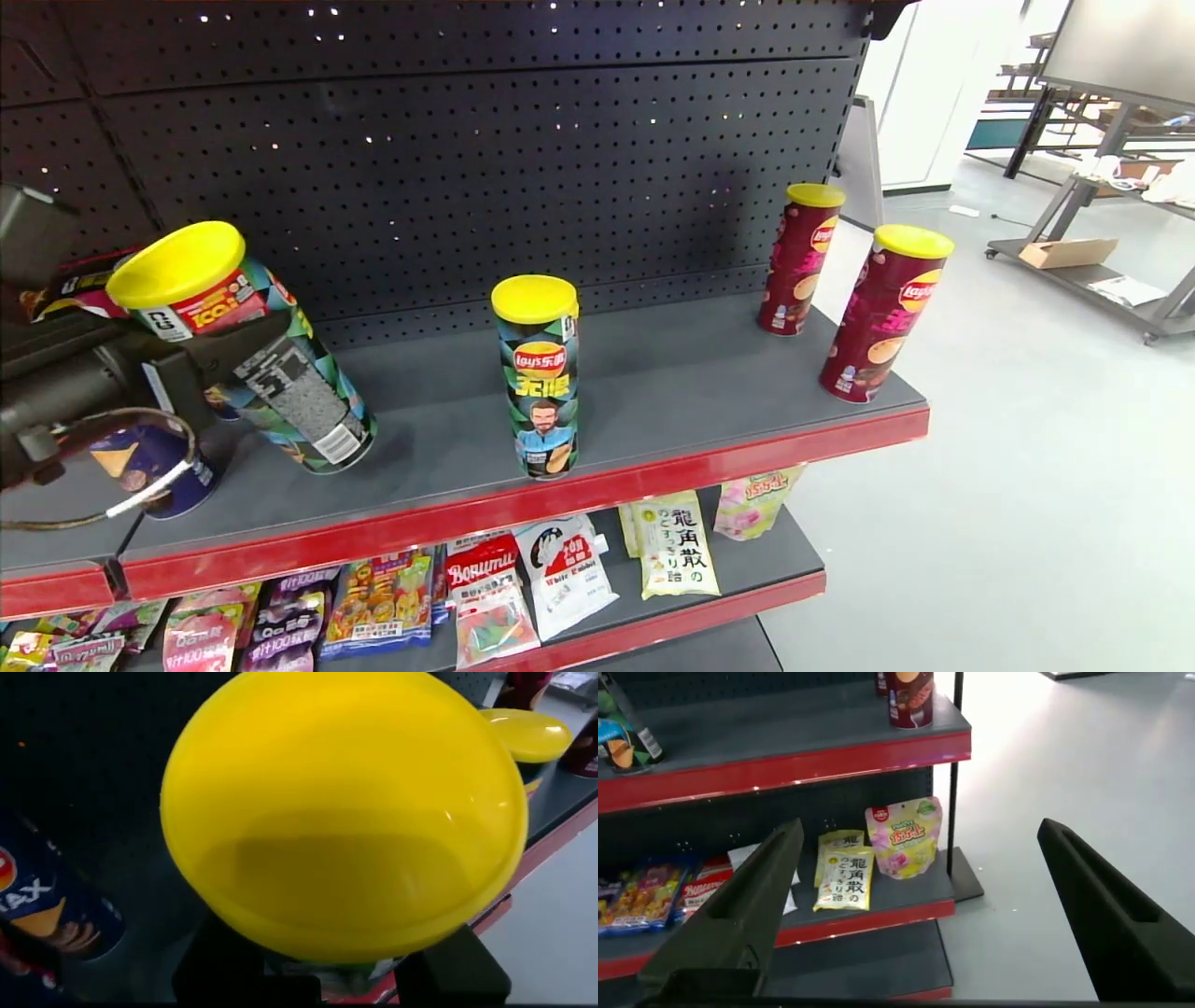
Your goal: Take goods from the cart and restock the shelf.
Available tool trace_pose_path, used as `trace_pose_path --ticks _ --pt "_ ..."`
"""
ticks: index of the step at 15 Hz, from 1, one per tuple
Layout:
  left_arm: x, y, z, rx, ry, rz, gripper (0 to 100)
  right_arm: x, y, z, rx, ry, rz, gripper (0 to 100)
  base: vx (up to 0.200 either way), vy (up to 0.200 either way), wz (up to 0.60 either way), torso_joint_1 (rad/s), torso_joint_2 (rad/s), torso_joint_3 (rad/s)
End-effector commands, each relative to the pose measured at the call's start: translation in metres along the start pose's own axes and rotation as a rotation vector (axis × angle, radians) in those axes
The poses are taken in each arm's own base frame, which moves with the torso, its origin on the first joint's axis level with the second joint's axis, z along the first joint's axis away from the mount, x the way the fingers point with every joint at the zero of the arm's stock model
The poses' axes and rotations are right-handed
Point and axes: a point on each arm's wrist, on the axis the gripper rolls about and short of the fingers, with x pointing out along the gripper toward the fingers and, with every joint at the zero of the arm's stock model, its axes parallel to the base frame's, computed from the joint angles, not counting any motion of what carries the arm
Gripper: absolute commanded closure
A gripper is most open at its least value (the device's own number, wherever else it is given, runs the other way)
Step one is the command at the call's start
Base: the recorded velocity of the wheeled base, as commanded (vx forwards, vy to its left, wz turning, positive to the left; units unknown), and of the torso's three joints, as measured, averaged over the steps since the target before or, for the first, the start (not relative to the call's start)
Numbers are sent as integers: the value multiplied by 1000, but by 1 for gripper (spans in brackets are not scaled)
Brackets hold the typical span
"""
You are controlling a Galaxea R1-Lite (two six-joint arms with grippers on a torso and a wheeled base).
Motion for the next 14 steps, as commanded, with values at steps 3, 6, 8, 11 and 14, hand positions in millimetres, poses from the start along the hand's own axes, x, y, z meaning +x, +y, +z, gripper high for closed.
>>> trace_pose_path --ticks 3,6,8,11,14 --pt "34 5 -4 -10 44 -21 100 0 0 0 41 0 -5 0 0 0 0 0 0 0" --pt "48 -1 0 -3 32 -57 100 0 0 0 46 0 -2 0 0 0 0 0 0 0" --pt "56 -5 3 2 20 -77 100 0 0 0 61 0 -5 0 0 0 0 0 0 0" --pt "69 -7 4 4 26 -93 100 0 0 0 64 0 -5 0 0 0 0 0 0 0" --pt "81 -8 -1 8 21 -96 100 0 0 0 66 0 -5 0 0 0 0 0 0 0"
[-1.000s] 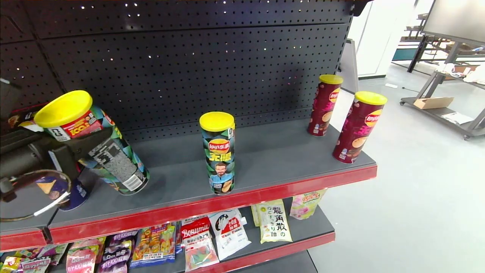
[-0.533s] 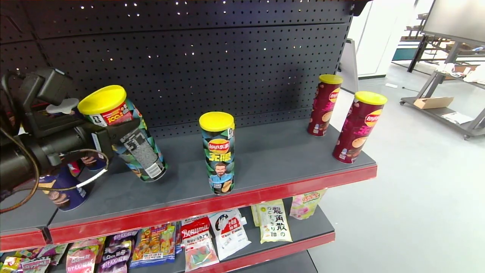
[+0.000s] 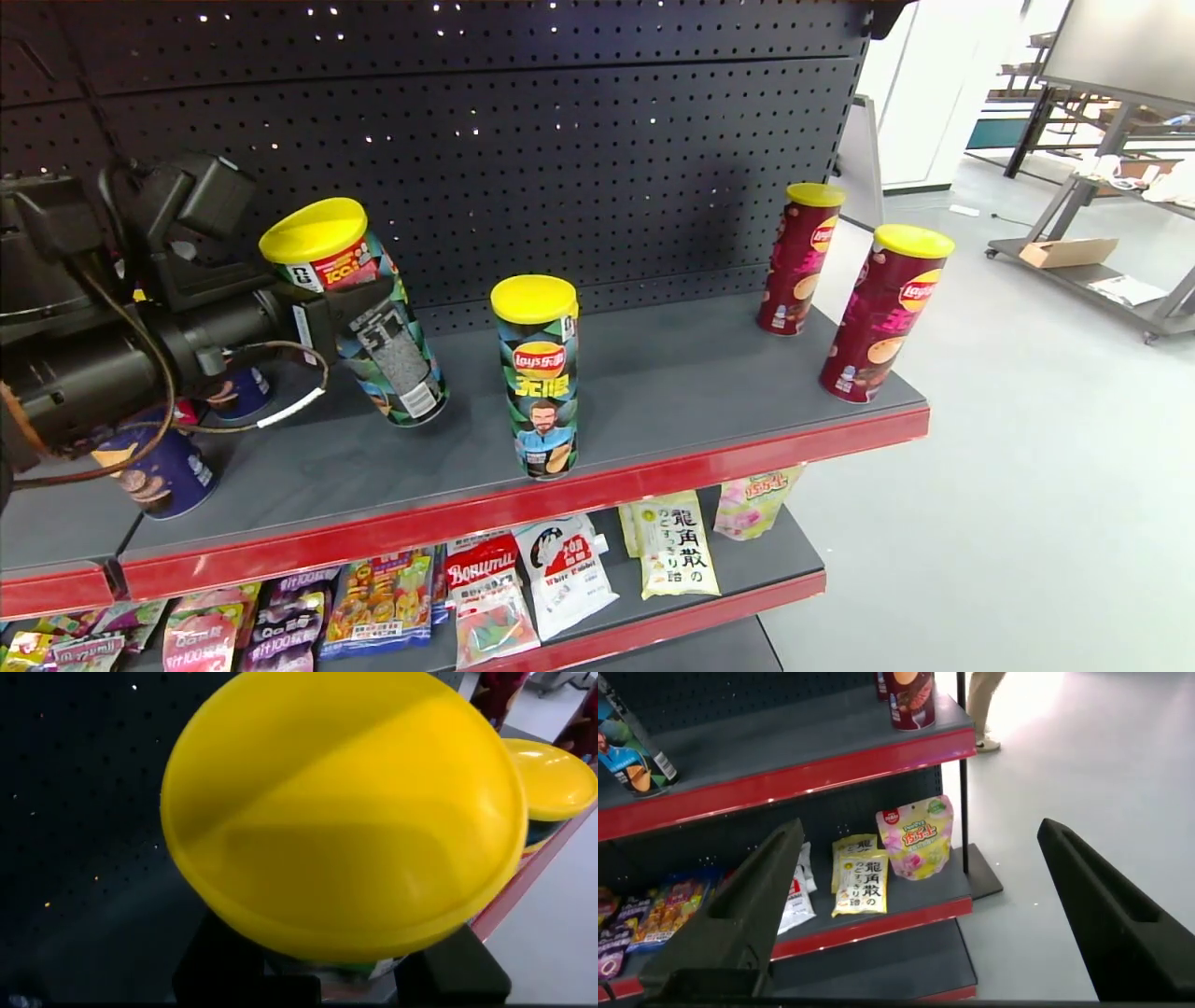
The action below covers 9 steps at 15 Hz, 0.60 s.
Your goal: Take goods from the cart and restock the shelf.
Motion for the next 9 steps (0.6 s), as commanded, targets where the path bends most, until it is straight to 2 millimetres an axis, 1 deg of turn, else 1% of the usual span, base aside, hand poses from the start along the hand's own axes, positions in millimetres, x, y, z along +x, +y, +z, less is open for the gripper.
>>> trace_pose_path --ticks 1,2,4,6,9 --pt "14 1 -9 2 13 -6 100 0 0 0 0 3 1 0 0 0 0 0 0 0" --pt "21 2 -14 11 10 5 100 0 0 0 0 3 1 0 0 0 0 0 0 0" --pt "32 -3 -20 17 8 15 100 0 0 0 0 3 1 0 0 0 0 0 0 0" --pt "35 -6 -22 17 19 26 100 0 0 0 0 3 1 0 0 0 0 0 0 0" --pt "34 -3 -19 16 9 42 100 0 0 0 0 3 1 0 0 0 0 0 0 0"
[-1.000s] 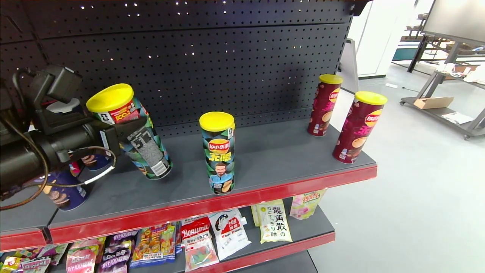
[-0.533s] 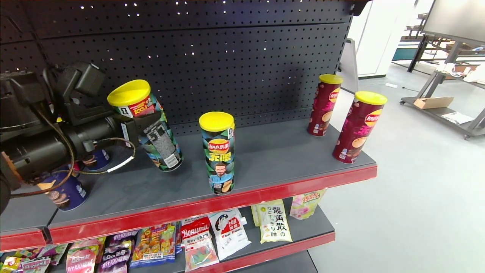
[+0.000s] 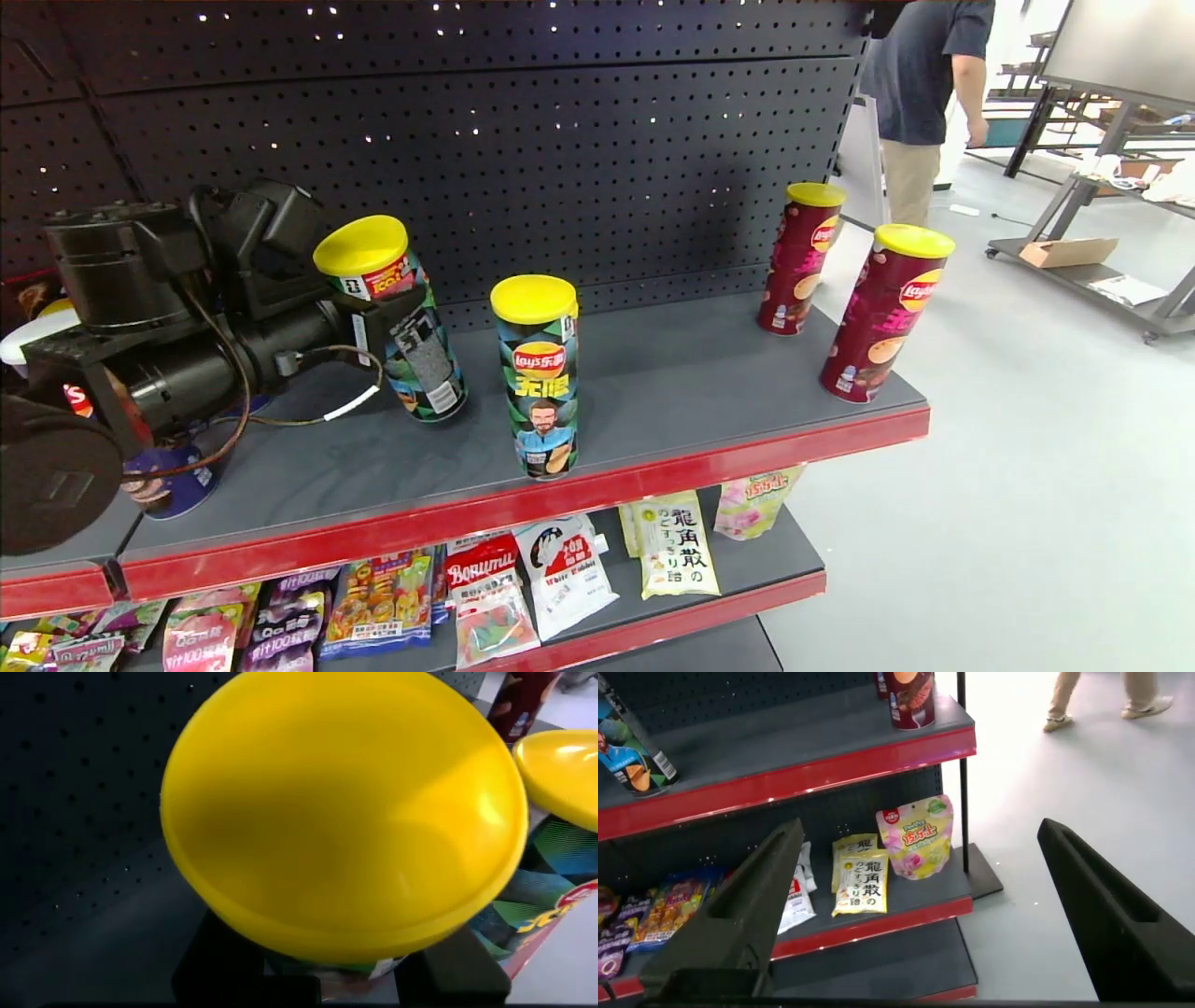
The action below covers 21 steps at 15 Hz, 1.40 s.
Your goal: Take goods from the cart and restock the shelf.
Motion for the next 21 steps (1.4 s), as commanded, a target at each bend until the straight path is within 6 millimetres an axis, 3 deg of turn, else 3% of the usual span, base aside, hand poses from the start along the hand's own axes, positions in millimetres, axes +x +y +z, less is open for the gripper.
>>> trace_pose_path --ticks 1,5,7,15,21 --pt "1 2 0 -1 -1 6 100 0 0 0 0 1 0 0 0 0 0 0 0 0" --pt "6 2 -2 1 5 1 100 0 0 0 0 1 0 0 0 0 0 0 0 0" --pt "18 5 2 0 -9 4 100 0 0 0 0 1 0 0 0 0 0 0 0 0" --pt "75 10 -10 4 3 -3 100 0 0 0 0 1 0 0 0 0 0 0 0 0" --pt "116 -4 -16 8 -13 -39 100 0 0 0 0 1 0 0 0 0 0 0 0 0"
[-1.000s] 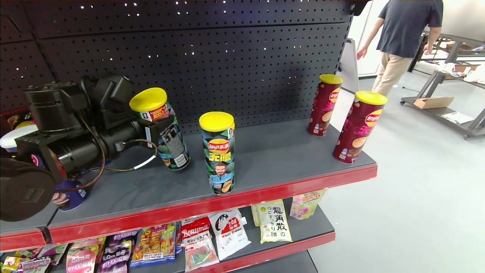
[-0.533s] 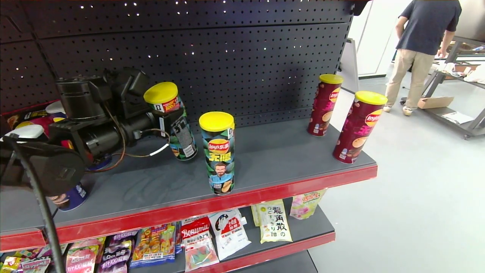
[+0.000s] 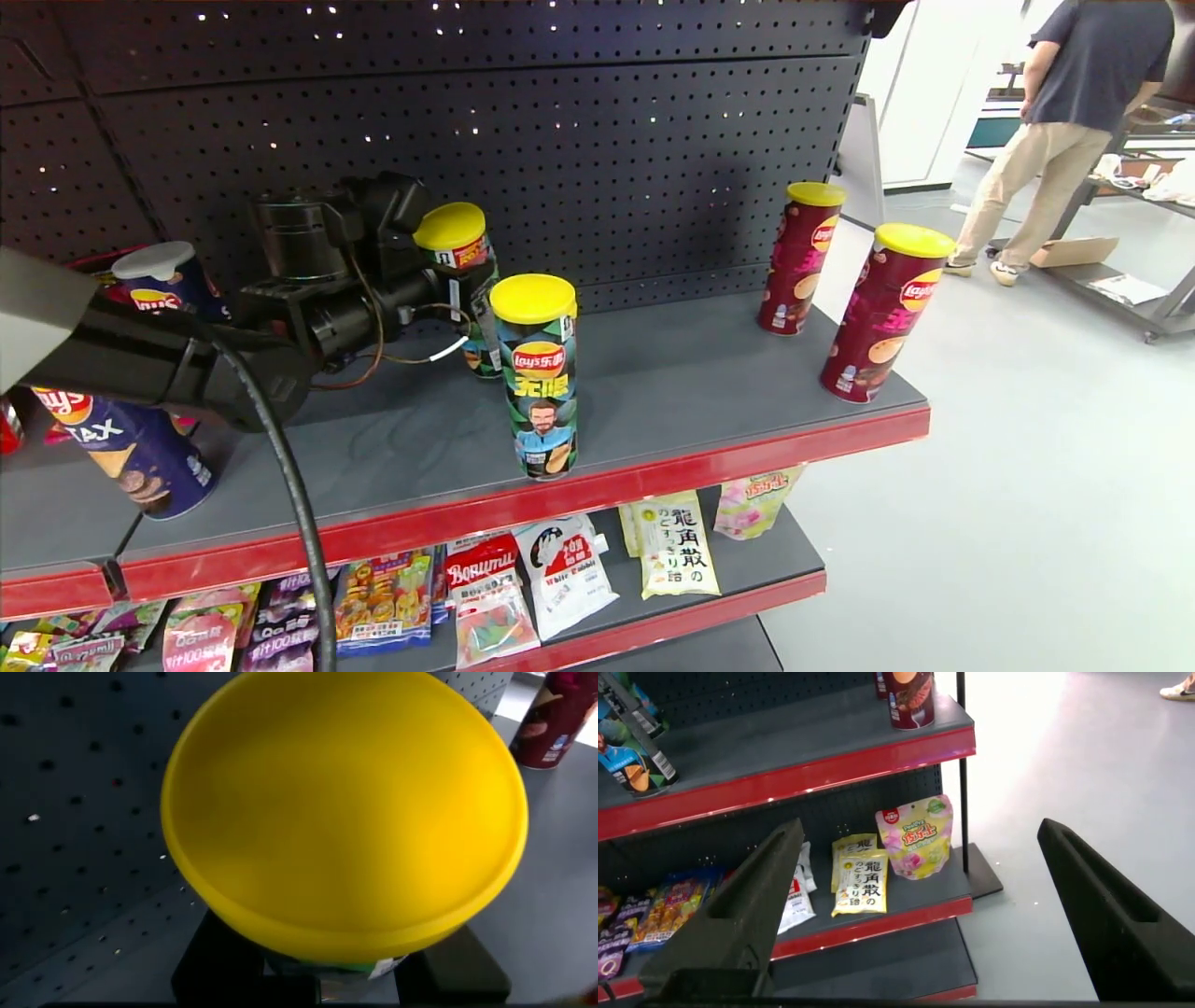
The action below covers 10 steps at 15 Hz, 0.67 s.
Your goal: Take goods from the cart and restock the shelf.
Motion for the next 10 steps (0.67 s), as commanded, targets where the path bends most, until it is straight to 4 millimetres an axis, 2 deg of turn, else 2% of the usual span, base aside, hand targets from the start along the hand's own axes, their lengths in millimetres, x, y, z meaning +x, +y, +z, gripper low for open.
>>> trace_pose_path --ticks 1,4,10 --pt "17 -5 -9 0 9 -19 100 0 0 0 0 1 1 0 0 0 0 0 0 0" --pt "28 -3 -15 -1 12 -19 100 0 0 0 0 1 1 0 0 0 0 0 0 0" --pt "39 -1 -21 -4 14 -18 100 0 0 0 0 1 1 0 0 0 0 0 0 0"
